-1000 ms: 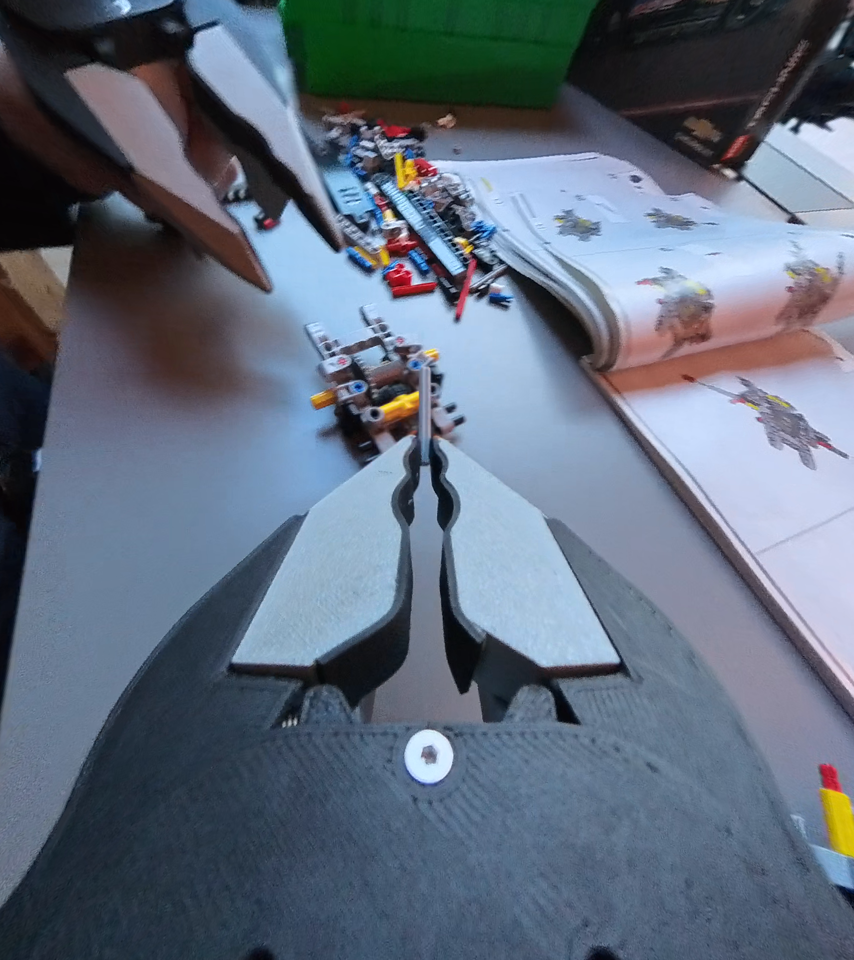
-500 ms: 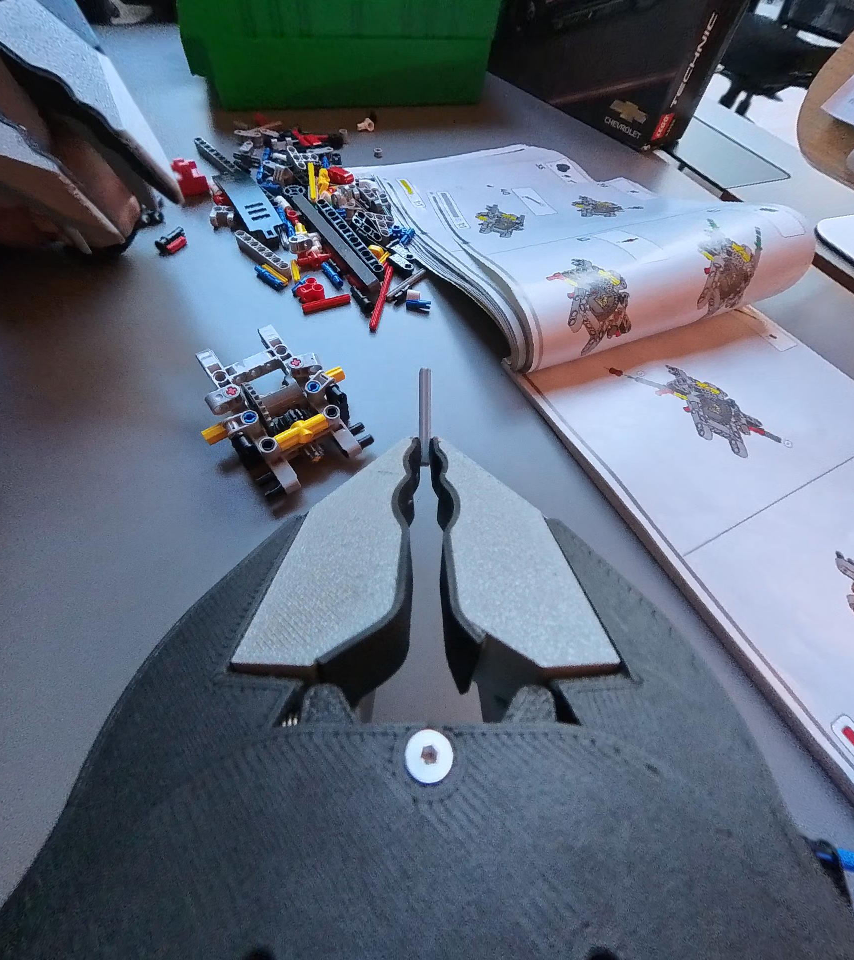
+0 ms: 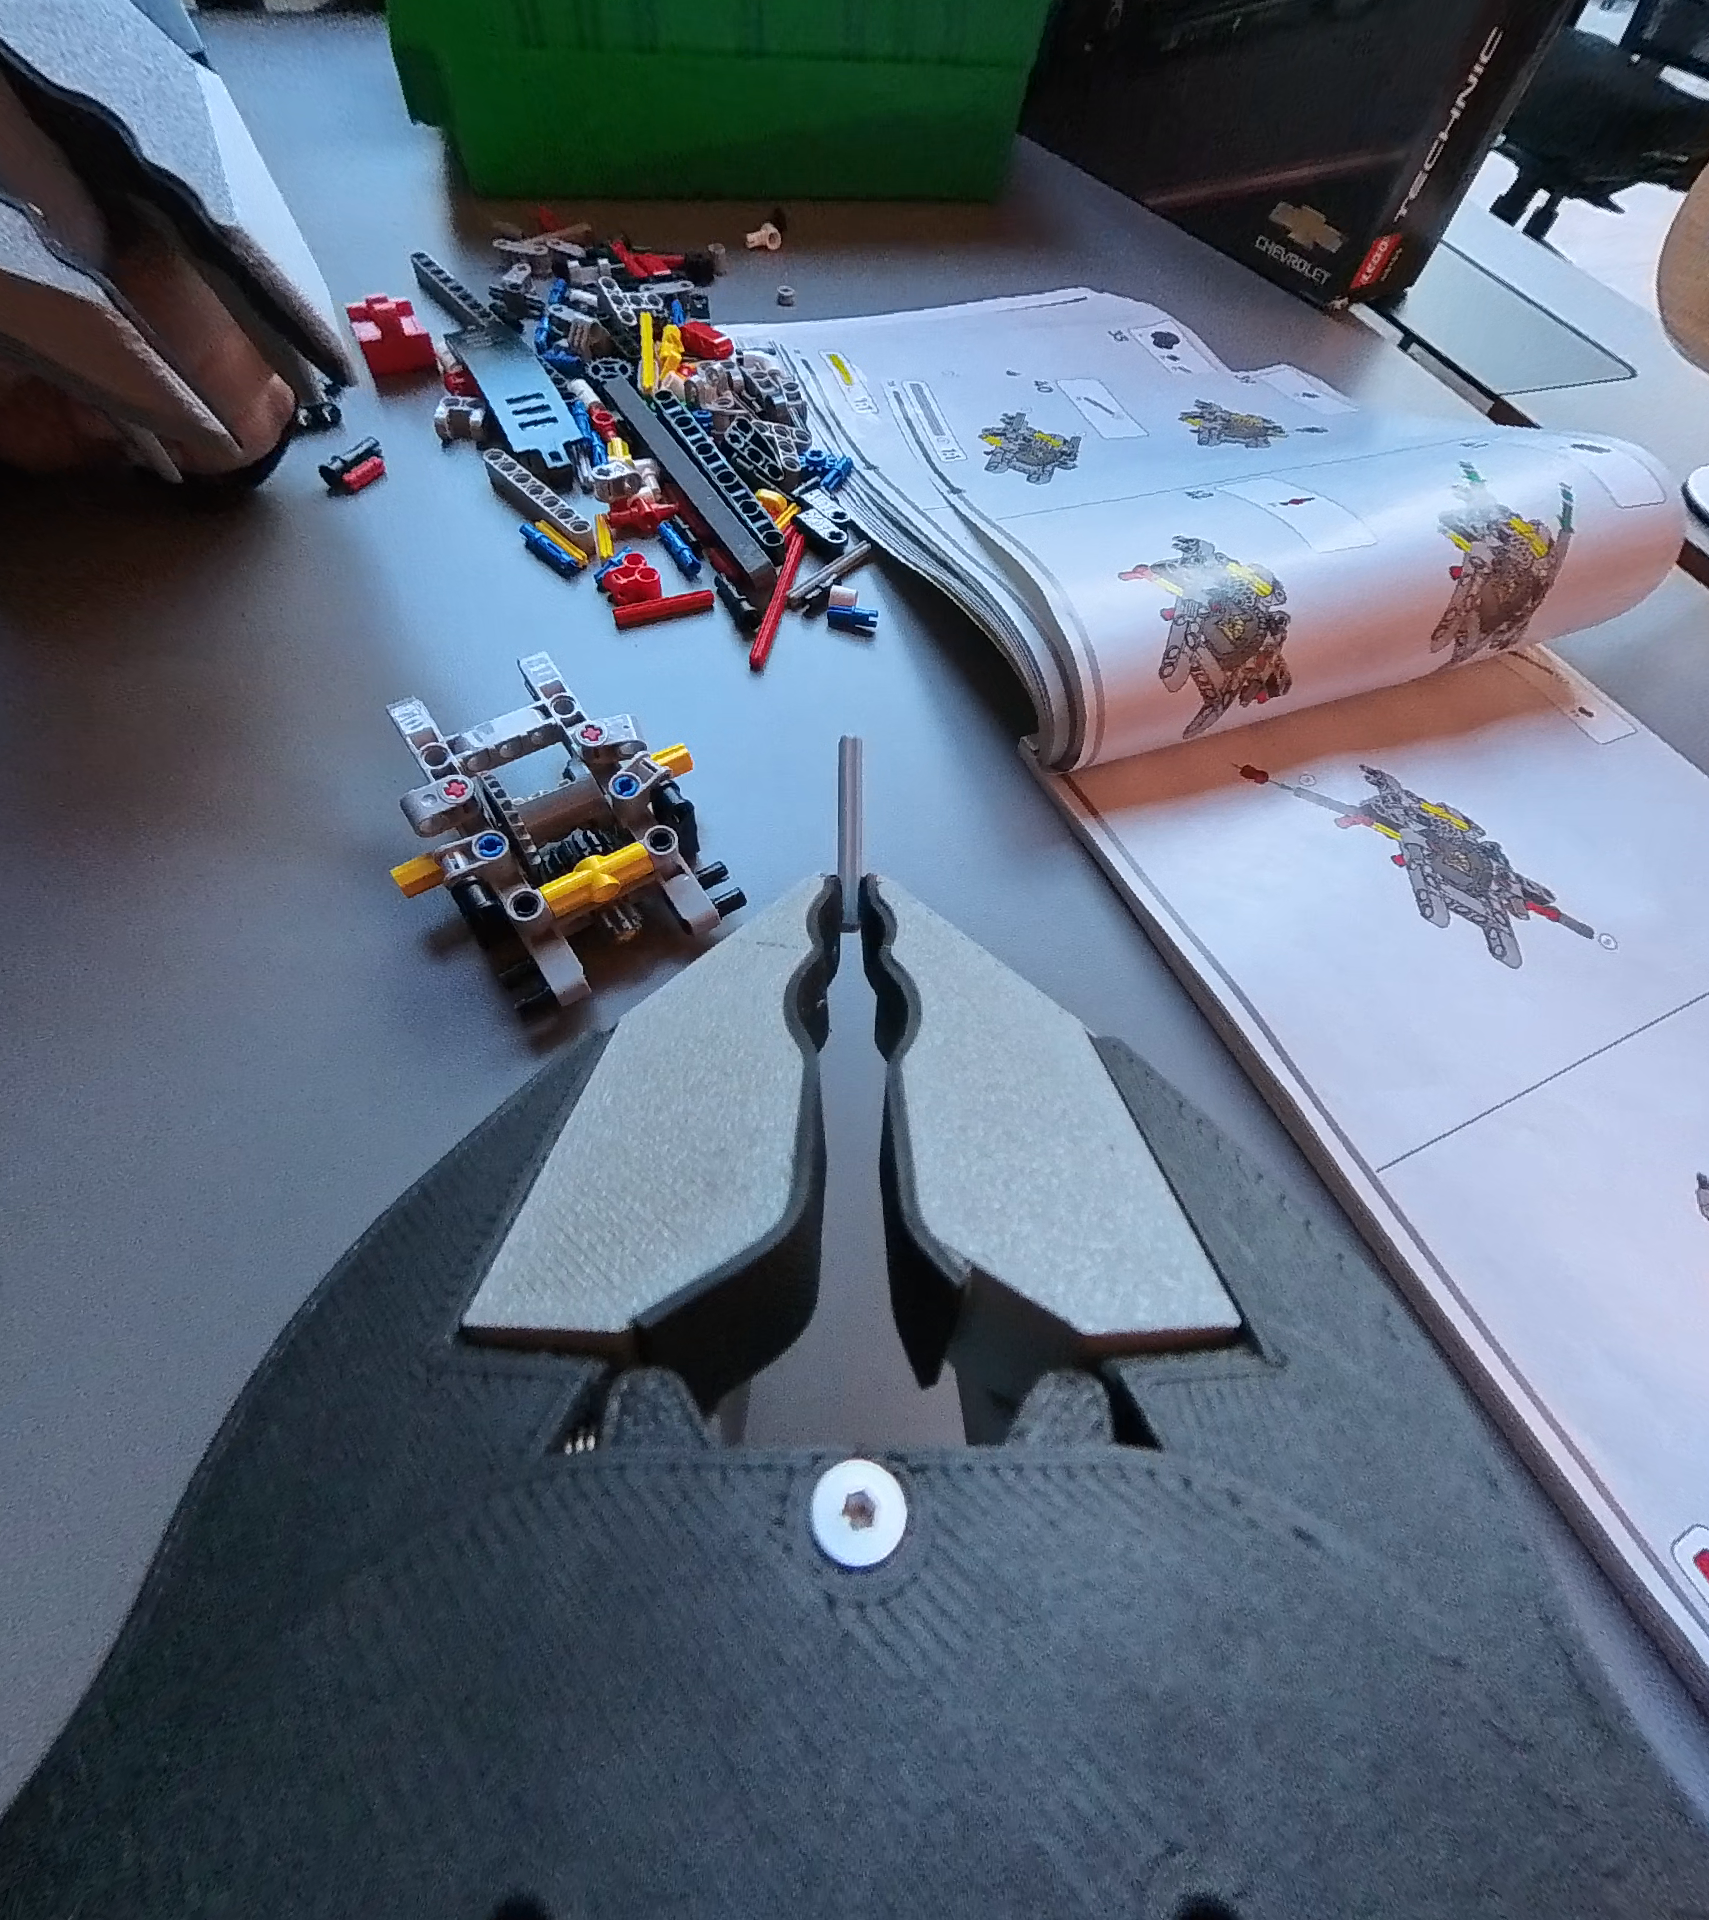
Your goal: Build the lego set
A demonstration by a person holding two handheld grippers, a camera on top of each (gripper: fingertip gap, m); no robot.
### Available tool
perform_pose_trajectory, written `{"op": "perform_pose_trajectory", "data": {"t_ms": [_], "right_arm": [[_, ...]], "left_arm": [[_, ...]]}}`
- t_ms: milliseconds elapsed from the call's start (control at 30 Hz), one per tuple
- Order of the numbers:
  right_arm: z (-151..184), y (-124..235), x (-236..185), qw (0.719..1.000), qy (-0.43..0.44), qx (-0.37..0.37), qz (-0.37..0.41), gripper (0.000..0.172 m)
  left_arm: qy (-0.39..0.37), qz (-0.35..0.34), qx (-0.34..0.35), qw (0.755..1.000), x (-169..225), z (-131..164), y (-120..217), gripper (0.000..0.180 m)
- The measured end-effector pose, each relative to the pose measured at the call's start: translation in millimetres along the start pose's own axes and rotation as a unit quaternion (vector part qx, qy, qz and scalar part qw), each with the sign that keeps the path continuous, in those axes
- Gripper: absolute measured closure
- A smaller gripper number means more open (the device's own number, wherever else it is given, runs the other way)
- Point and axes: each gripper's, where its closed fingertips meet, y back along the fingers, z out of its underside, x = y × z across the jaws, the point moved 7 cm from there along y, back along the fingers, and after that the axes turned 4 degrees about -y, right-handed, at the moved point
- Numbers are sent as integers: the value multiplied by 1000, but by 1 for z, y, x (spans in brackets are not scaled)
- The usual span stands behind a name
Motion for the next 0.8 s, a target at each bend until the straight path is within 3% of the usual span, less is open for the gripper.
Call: {"op": "perform_pose_trajectory", "data": {"t_ms": [800], "right_arm": [[0,-1,-1,1000,3,0,-4,171]], "left_arm": [[5,3,6,1000,-2,-1,0,165]]}}
